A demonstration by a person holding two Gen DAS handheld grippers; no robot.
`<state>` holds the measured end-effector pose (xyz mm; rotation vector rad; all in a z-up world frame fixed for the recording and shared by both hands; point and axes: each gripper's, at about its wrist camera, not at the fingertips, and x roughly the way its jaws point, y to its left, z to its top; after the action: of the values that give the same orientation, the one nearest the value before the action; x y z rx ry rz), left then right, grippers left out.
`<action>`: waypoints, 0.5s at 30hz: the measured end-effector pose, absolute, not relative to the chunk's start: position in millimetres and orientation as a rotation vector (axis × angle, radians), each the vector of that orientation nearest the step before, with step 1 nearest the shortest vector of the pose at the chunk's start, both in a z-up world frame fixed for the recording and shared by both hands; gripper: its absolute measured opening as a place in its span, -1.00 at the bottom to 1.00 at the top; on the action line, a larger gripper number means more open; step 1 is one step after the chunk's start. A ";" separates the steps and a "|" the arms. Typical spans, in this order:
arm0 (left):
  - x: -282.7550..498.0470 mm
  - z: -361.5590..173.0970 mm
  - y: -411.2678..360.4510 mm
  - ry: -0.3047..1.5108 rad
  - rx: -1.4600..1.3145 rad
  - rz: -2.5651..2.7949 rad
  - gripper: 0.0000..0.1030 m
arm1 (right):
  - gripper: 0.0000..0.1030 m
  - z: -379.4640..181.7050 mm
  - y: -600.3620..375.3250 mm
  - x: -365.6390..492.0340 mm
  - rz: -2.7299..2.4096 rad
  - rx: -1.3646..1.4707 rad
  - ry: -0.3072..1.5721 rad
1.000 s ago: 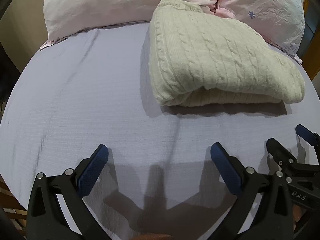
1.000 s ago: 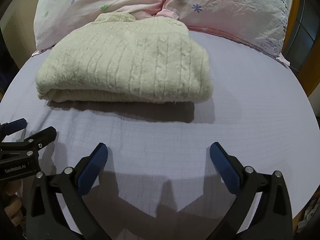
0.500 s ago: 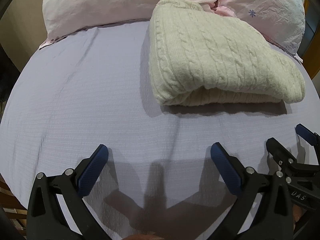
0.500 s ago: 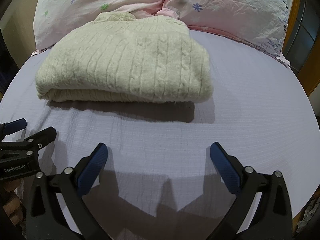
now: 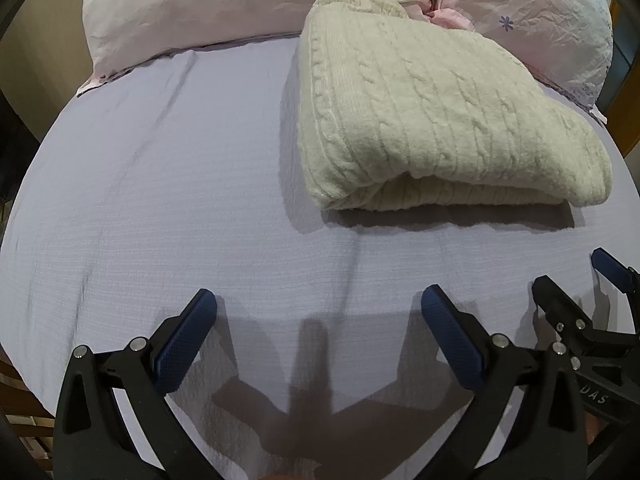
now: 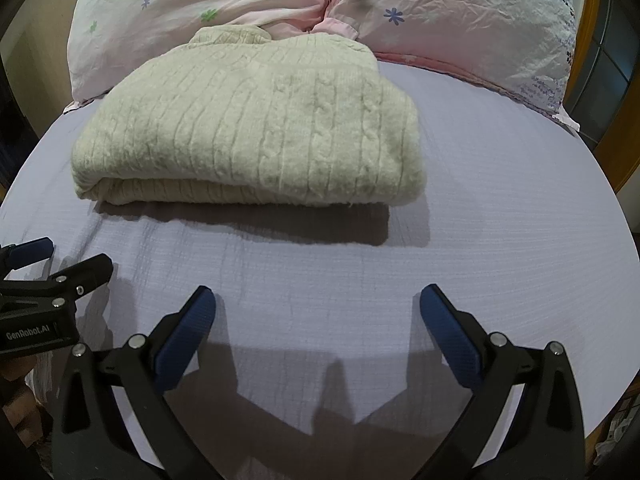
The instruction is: Fold small clothes
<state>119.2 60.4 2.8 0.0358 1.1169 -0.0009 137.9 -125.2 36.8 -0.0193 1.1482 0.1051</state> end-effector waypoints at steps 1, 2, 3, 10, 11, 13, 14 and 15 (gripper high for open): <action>119.7 2.9 60.5 1.120 0.036 -0.001 0.97 | 0.97 37.2 -125.0 137.9 0.104 -0.019 1.148; 119.8 2.8 60.5 1.124 0.036 -0.002 0.97 | 0.97 37.3 -125.0 138.2 0.104 -0.019 1.147; 119.9 2.9 60.6 1.126 0.036 -0.001 0.97 | 0.97 37.5 -124.9 138.0 0.104 -0.019 1.147; 123.8 3.3 60.9 1.153 0.042 -0.006 0.97 | 0.97 37.2 -124.6 137.6 0.103 -0.018 1.147; 125.1 3.5 60.9 1.159 0.042 -0.007 0.97 | 0.97 37.3 -124.5 137.9 0.103 -0.018 1.147; 127.5 3.6 61.3 1.170 0.040 -0.007 0.97 | 0.97 37.3 -124.5 137.8 0.103 -0.019 1.146; 128.0 3.5 61.4 1.173 0.039 -0.006 0.97 | 0.97 37.3 -124.5 137.9 0.103 -0.019 1.146; 129.0 3.3 62.0 1.173 0.040 -0.007 0.97 | 0.97 37.2 -124.4 137.7 0.103 -0.018 1.146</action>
<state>129.0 62.0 3.3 0.0397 1.1728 -0.0068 137.7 -124.4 37.2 -0.0182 1.1463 0.1027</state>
